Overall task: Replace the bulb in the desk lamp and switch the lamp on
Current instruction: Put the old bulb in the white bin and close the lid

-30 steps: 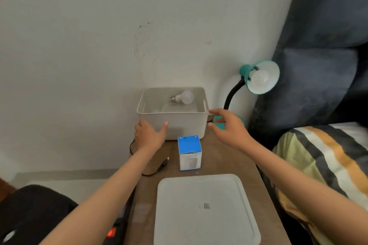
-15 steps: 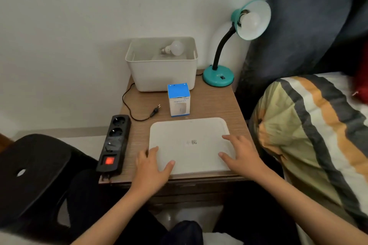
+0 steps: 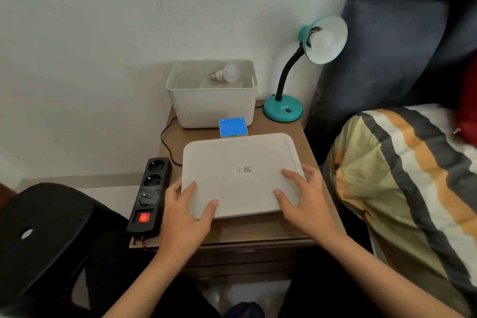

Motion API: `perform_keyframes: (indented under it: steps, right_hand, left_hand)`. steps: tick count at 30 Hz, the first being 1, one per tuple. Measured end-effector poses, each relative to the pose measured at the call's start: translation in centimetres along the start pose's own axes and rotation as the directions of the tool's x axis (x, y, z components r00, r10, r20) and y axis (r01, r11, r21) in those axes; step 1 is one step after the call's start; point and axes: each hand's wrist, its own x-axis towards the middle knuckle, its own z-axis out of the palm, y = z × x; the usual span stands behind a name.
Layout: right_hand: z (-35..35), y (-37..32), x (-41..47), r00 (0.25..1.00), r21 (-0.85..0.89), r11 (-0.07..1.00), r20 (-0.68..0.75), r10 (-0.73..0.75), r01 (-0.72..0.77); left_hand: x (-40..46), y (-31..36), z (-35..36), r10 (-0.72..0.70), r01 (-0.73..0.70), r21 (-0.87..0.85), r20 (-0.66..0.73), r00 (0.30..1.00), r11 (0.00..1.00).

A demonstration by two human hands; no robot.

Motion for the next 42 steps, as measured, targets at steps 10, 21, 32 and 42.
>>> perform_keyframes:
  steps: [10, 21, 32, 42]
  right_hand:
    - [-1.0, -6.7, 13.0, 0.995, 0.003, 0.995, -0.032, -0.096, 0.096]
    - [2.2, -10.2, 25.7, 0.993, -0.038, 0.998, 0.11, -0.038, 0.043]
    - [5.9, -8.6, 29.3, 0.993, -0.17, 0.984, 0.11, -0.033, 0.052]
    - [6.3, -8.7, 36.2, 0.959, -0.39, 0.912, 0.284, -0.011, 0.126]
  left_hand:
    - [13.5, 4.2, -4.1, 0.084, -0.08, 0.034, -0.151, 0.985, 0.996]
    - [28.5, 4.4, -4.6, 0.032, -0.028, 0.069, -0.058, 0.998, 0.997]
    - [33.1, 2.2, -3.0, 0.06, -0.068, 0.2, 0.049, 0.997, 0.977]
    - [37.7, 3.3, -2.0, 0.059, -0.173, 0.479, 0.244, 0.968, 0.861]
